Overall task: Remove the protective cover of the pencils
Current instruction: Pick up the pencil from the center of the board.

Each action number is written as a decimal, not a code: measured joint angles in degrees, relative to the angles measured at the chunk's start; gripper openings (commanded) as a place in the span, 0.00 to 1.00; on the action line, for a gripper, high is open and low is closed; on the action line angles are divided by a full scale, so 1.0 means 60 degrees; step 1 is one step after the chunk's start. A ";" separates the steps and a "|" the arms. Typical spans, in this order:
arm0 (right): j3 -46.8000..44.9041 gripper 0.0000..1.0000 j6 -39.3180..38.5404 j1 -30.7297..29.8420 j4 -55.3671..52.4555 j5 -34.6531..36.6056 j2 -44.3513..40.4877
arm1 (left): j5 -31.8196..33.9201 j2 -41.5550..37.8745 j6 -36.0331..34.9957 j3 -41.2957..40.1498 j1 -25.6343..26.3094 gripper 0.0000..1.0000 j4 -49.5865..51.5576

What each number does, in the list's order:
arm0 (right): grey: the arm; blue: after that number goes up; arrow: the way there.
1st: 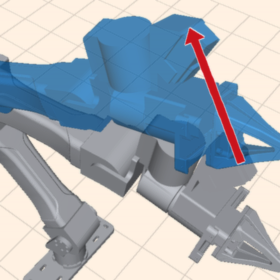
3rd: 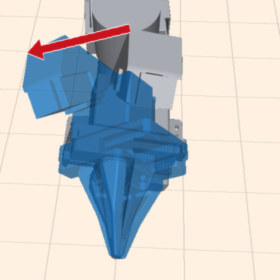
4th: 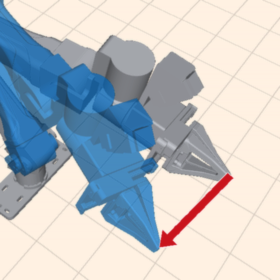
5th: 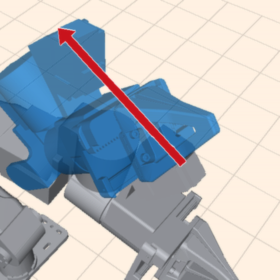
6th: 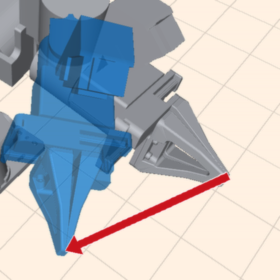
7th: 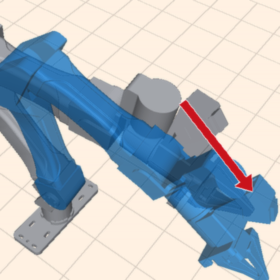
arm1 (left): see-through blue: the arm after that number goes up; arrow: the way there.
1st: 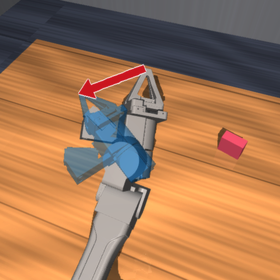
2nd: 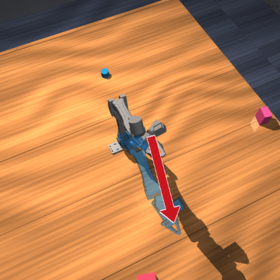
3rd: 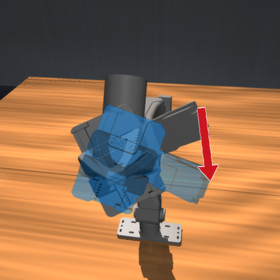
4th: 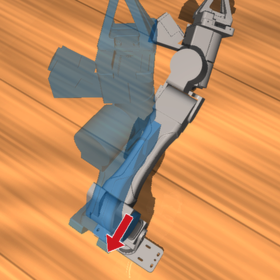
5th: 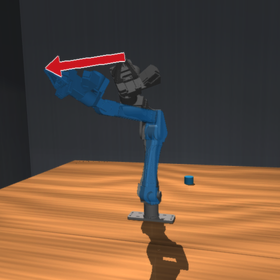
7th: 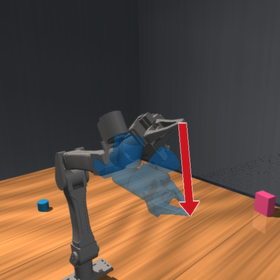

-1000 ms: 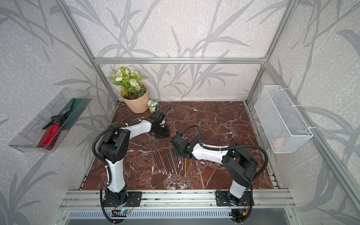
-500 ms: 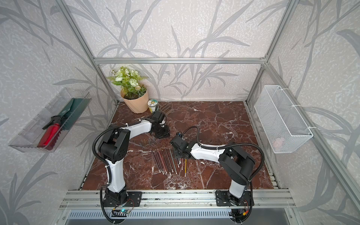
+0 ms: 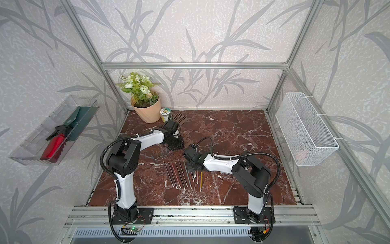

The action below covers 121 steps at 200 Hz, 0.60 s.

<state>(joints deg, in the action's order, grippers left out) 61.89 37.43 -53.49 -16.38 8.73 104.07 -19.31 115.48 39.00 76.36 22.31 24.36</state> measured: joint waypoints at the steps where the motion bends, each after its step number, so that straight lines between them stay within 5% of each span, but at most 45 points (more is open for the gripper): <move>1: 0.0004 0.20 0.0000 0.0000 -0.0004 0.0000 0.0004 | 0.0000 0.0000 0.0000 0.0000 0.0000 0.21 -0.0004; 121: 0.0521 0.19 0.0000 0.0000 -0.0393 0.0062 0.0594 | 0.0233 -0.0302 0.0011 -0.0386 0.0007 0.23 -0.0197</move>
<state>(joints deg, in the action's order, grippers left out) 65.01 37.43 -53.49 -18.74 9.10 107.63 -17.91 113.67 39.07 74.04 22.35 23.18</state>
